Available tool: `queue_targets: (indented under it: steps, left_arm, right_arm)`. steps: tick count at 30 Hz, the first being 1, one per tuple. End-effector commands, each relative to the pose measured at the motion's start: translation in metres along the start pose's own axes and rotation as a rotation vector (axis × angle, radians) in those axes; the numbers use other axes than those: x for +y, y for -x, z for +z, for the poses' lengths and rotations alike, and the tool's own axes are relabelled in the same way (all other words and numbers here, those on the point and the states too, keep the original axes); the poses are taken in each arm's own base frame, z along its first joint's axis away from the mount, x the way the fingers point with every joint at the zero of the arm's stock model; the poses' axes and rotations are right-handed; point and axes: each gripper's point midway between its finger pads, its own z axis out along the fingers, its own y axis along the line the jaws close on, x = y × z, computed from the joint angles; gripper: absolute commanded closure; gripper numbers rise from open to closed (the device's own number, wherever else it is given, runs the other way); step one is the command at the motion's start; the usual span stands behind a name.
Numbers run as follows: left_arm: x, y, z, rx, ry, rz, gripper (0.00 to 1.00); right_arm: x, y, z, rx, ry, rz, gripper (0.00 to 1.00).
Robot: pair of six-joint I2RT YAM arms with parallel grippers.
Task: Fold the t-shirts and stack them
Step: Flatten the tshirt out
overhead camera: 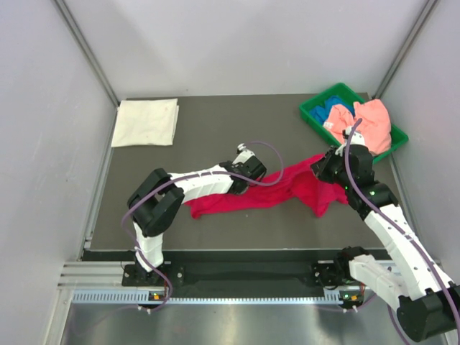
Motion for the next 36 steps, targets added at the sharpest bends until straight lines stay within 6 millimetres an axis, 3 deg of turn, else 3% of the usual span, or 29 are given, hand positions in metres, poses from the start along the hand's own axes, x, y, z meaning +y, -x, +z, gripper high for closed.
queue_targets:
  steps: [1, 8, 11, 18, 27, 36]
  left_arm:
    - [0.017, 0.017, -0.008, -0.042, 0.059, -0.044, 0.60]
    - [0.016, 0.023, -0.015, -0.048, 0.044, -0.114, 0.63]
    - [0.003, 0.027, -0.018, -0.048, -0.023, -0.145, 0.67]
    - [-0.007, 0.019, -0.004, -0.017, -0.019, -0.138, 0.71]
    - [-0.008, 0.018, 0.004, -0.005, 0.014, -0.119, 0.68]
    - [0.004, 0.015, 0.008, -0.002, 0.089, -0.094, 0.68]
  right_arm:
    - [0.012, 0.015, -0.003, -0.053, 0.037, -0.002, 1.00]
    - [0.011, 0.011, -0.001, -0.044, 0.037, 0.001, 1.00]
    - [0.011, 0.011, -0.001, -0.044, 0.039, 0.002, 1.00]
    - [0.012, 0.011, -0.004, -0.050, 0.047, 0.018, 1.00]
    - [0.012, 0.013, -0.008, -0.060, 0.045, 0.014, 1.00]
    - [0.012, 0.013, -0.008, -0.064, 0.046, 0.014, 1.00]
